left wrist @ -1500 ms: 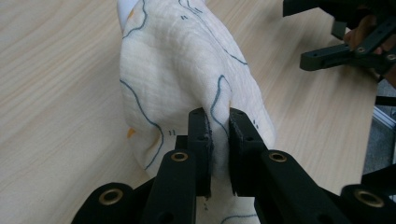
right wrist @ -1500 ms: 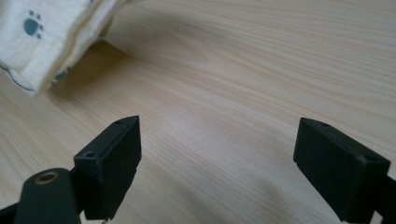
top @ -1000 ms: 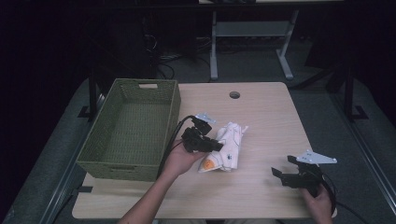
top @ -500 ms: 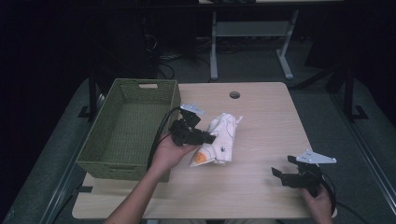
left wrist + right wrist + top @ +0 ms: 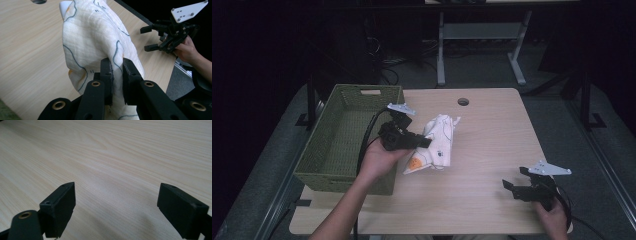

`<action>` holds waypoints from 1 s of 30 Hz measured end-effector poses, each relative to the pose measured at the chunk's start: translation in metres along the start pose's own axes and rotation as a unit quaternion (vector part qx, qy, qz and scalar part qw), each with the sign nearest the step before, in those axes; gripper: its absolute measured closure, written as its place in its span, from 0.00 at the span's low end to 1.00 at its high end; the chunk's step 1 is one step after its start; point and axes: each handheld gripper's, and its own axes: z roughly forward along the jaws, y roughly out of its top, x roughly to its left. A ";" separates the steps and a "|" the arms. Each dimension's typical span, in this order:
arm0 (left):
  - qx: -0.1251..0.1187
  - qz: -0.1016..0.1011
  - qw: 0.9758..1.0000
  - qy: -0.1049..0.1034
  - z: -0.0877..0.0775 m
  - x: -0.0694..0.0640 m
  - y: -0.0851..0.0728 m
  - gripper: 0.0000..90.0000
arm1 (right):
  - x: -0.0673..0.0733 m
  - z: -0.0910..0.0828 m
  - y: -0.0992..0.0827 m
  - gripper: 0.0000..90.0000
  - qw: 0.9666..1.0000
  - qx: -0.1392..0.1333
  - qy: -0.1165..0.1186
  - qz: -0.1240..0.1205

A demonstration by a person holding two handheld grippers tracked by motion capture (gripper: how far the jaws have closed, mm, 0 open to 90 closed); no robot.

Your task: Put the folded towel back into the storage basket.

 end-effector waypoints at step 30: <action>-0.040 -0.041 0.998 0.029 -0.071 0.034 -0.018 0.90 | 0.002 -0.001 -0.001 0.16 1.000 0.003 -0.003 0.002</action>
